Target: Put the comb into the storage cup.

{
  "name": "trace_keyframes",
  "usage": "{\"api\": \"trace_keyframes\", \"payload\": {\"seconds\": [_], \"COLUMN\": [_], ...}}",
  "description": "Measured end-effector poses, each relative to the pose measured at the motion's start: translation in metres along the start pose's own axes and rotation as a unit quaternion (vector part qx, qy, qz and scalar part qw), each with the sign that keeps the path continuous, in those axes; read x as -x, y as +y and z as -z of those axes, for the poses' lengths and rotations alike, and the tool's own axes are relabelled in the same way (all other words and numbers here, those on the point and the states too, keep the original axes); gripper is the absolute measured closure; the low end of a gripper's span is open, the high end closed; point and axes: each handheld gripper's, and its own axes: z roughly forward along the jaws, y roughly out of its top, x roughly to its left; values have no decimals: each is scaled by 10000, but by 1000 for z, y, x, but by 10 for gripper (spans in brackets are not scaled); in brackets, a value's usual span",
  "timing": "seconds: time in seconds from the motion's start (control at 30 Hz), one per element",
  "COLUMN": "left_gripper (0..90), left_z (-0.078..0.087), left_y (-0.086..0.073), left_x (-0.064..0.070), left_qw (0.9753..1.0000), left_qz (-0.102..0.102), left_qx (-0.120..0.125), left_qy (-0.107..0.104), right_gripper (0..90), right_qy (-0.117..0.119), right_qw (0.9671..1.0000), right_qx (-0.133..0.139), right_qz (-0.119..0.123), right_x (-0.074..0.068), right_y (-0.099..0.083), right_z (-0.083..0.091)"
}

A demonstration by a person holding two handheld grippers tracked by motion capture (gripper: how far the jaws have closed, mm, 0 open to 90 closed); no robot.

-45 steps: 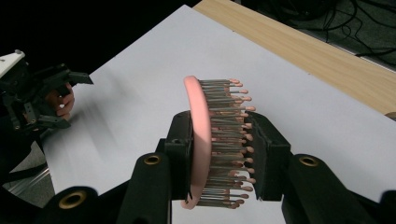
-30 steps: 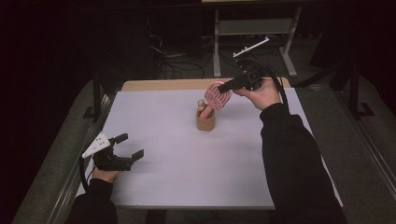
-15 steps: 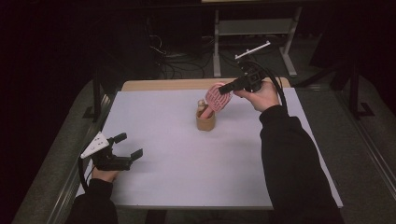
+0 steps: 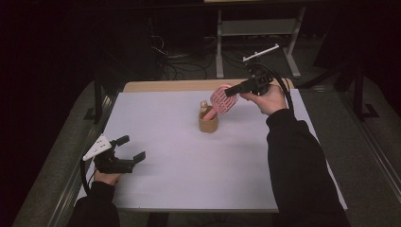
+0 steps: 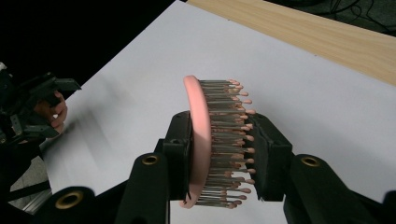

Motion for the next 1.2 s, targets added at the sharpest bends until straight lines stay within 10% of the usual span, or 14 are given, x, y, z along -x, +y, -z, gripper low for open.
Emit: {"api": "trace_keyframes", "payload": {"seconds": [0.53, 1.2], "left_gripper": [0, 0], "left_z": [0, 0], "left_y": [0, 0], "left_x": [-1, 0], "left_qw": [10000, 10000], "left_qz": [34, 36], "left_qx": [9, -44], "left_qy": [35, 20], "right_gripper": [594, 204], "right_qy": [157, -121], "right_qw": [9997, 9986], "right_qx": [153, 521], "right_qz": [-117, 33], "right_x": [12, 17], "right_y": [-14, -28], "right_z": [10, 29]}}
